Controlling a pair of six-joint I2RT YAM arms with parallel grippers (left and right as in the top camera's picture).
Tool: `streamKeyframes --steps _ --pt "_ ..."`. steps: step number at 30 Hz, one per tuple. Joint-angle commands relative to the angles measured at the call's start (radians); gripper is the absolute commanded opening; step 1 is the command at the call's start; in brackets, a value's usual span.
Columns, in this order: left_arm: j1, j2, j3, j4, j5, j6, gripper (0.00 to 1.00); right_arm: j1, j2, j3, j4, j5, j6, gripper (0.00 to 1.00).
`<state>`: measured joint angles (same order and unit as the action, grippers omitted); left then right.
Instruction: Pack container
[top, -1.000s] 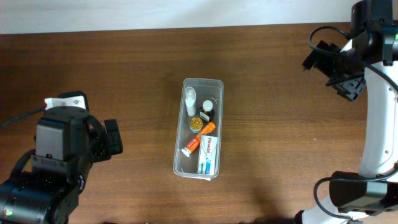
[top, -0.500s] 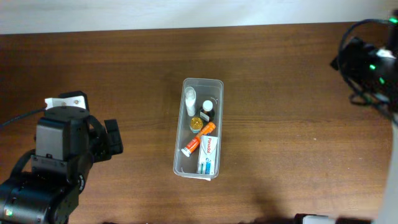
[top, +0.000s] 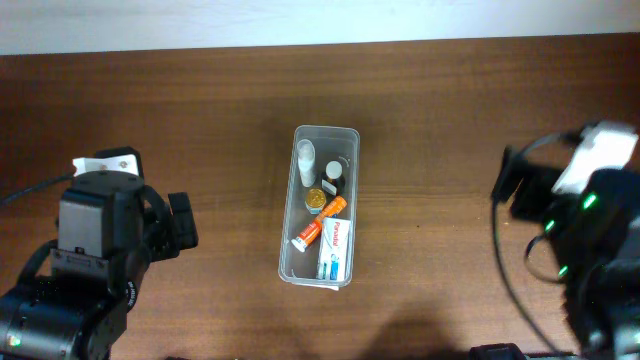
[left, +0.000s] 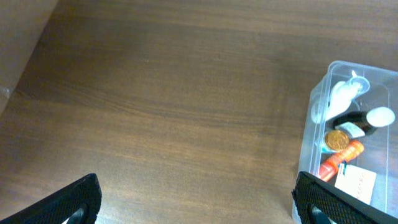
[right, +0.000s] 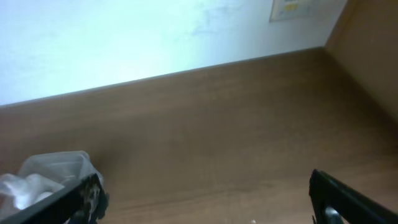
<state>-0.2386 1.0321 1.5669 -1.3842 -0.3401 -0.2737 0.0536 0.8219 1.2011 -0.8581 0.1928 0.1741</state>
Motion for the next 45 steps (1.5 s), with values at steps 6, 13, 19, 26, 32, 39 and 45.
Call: streamKeyframes --steps 6,13,19,26,32,39,45 --pt "0.006 0.000 0.000 0.002 0.003 -0.006 0.99 0.007 -0.380 -0.525 0.160 -0.101 -0.024 0.98" --pt "0.006 0.001 0.000 0.002 0.003 -0.006 0.99 0.007 -0.620 -0.801 0.216 -0.114 -0.010 0.98" --pt "0.006 0.000 0.000 0.002 0.003 -0.006 0.99 0.007 -0.682 -0.900 0.239 -0.114 -0.009 0.98" --pt "0.006 0.001 0.000 0.002 0.003 -0.006 0.99 0.007 -0.765 -0.964 0.246 -0.115 -0.009 0.98" --pt "0.006 0.001 0.000 0.002 0.003 -0.006 0.99 0.007 -0.819 -1.020 0.246 -0.114 -0.009 0.99" --pt "0.006 0.001 0.000 0.002 0.003 -0.006 0.99 0.005 -0.819 -1.045 0.246 -0.114 -0.009 0.98" --pt "0.006 0.001 0.000 0.002 0.003 -0.006 0.99 0.005 -0.819 -1.045 0.246 -0.114 -0.010 0.98"
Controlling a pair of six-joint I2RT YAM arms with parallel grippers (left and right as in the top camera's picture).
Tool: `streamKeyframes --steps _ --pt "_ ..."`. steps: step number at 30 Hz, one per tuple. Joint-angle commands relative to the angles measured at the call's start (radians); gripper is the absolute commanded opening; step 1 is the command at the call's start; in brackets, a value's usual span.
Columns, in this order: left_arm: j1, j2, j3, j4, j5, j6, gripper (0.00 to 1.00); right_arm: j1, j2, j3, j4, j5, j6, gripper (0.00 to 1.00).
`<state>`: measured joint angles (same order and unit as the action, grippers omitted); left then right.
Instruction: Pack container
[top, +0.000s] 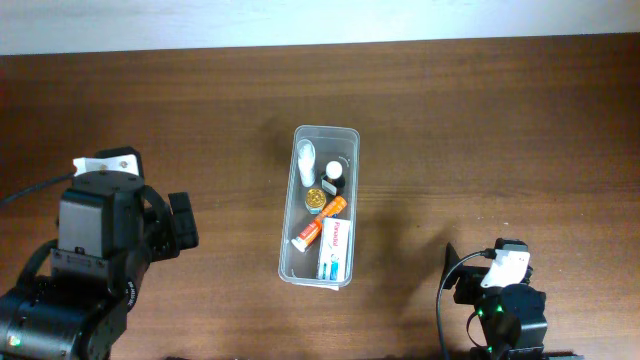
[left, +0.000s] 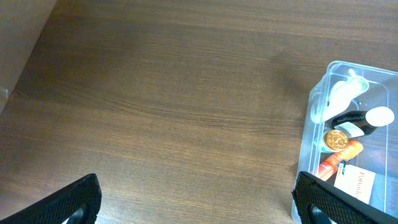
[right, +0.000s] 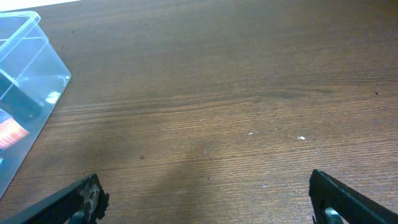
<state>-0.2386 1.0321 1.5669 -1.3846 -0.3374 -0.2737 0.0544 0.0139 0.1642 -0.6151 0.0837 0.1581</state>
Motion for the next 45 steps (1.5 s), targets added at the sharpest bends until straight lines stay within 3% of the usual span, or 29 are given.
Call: streamKeyframes --steps 1,28,32,38,45 --pt "0.006 0.001 0.000 0.003 0.001 -0.006 0.99 0.004 -0.011 -0.008 0.003 -0.005 0.007 0.98" --pt "0.006 -0.008 -0.036 -0.012 -0.023 -0.002 1.00 0.004 -0.011 -0.008 0.003 -0.005 0.006 0.98" --pt "0.034 -0.075 -0.153 0.137 -0.021 -0.002 0.99 0.004 -0.011 -0.008 0.003 -0.005 0.006 0.98" --pt "0.114 -0.219 -0.473 0.440 0.018 -0.002 0.99 0.004 -0.011 -0.008 0.003 -0.005 0.006 0.98" --pt "0.179 -0.458 -0.830 0.654 0.025 -0.003 0.99 0.004 -0.010 -0.008 0.003 -0.005 0.006 0.98"
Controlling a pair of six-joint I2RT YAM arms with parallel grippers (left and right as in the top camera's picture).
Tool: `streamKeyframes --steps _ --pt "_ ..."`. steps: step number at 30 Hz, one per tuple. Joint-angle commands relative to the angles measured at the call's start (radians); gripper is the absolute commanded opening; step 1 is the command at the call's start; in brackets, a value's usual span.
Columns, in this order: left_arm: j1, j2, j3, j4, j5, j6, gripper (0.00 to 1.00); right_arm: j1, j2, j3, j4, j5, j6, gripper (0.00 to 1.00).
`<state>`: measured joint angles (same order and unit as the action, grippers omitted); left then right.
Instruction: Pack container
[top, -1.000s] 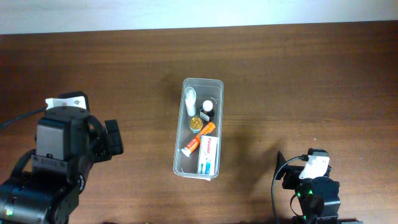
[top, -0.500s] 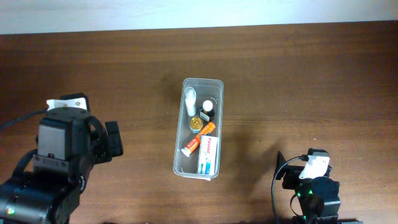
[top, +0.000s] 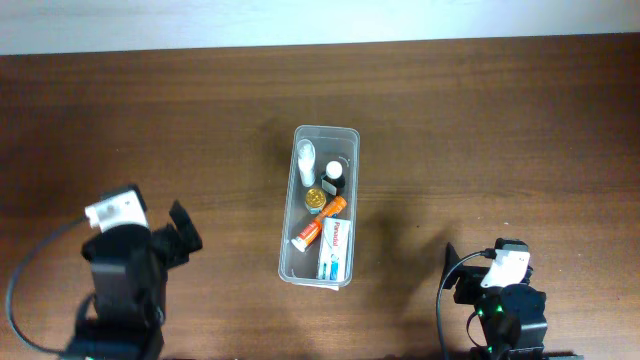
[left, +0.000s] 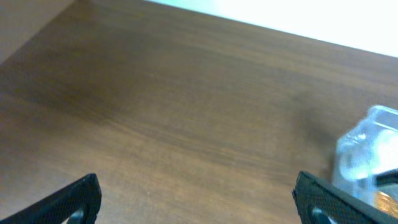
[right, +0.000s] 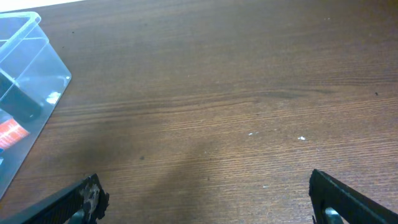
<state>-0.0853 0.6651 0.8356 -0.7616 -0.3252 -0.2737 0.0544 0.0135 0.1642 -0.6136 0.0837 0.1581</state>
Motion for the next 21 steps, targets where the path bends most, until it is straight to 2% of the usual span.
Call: streamKeyframes --steps 1,9,21 --pt "0.035 -0.127 -0.139 0.051 0.016 -0.003 0.99 0.004 -0.010 -0.008 0.001 -0.005 0.007 0.99" --pt "0.071 -0.373 -0.385 0.081 0.053 -0.003 0.99 0.004 -0.010 -0.008 0.001 -0.005 0.006 0.98" --pt "0.071 -0.530 -0.571 0.104 0.060 -0.003 1.00 0.004 -0.010 -0.008 0.001 -0.005 0.006 0.98"
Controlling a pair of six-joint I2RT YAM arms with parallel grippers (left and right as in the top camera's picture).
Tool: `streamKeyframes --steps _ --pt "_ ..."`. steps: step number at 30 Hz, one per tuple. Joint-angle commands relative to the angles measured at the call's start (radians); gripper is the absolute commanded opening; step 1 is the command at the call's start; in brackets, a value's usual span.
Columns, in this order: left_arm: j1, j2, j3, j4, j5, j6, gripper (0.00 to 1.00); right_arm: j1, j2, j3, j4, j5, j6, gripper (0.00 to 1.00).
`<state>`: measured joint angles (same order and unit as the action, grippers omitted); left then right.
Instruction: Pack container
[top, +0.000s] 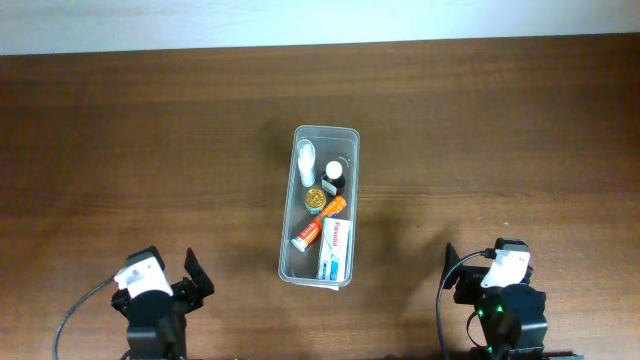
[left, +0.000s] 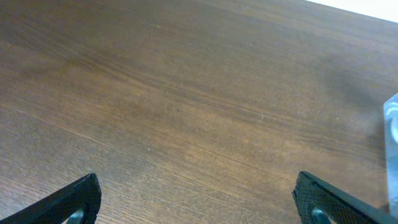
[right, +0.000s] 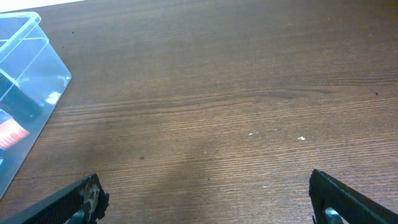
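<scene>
A clear plastic container (top: 352, 135) stands mid-table and holds a white bottle (top: 305, 152), a dark bottle with a white cap (top: 333, 172), a gold disc (top: 315, 199), an orange tube (top: 322, 220) and a white and blue box (top: 336, 249). My left gripper (left: 198, 202) is open low at the front left, over bare wood. Only a sliver of the container (left: 392, 118) shows at the edge of its view. At the front right, my right gripper (right: 205, 199) is open and empty, with the container's corner (right: 31, 56) to its left.
The brown wooden table (top: 500, 130) ends at a pale wall strip (top: 300, 20) along the far side. Both arms sit at the front edge, far apart from the container.
My left arm has drawn back from the left middle of the table to the front left edge, still open. The container has nearly left its view. The right arm has not moved.
At first both arms were raised at the table's sides, open, with the filled container between them. Then the right arm was down at the front right. Later the left arm had shifted forward, and now it sits low at the front left. The container's contents stayed put.
</scene>
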<state>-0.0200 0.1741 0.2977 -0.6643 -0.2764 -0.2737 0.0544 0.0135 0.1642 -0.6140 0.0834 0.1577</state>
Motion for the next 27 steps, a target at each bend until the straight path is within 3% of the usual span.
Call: streamKeyframes --steps 1,8,27 --pt "0.005 -0.053 -0.045 0.006 0.011 -0.003 0.99 0.004 -0.010 -0.008 0.002 -0.005 0.007 0.98" --pt "0.005 -0.171 -0.134 0.008 0.011 -0.003 0.99 0.004 -0.010 -0.008 0.002 -0.005 0.007 0.98" --pt "0.005 -0.168 -0.133 0.006 0.011 -0.003 0.99 0.004 -0.010 -0.008 0.002 -0.005 0.007 0.98"
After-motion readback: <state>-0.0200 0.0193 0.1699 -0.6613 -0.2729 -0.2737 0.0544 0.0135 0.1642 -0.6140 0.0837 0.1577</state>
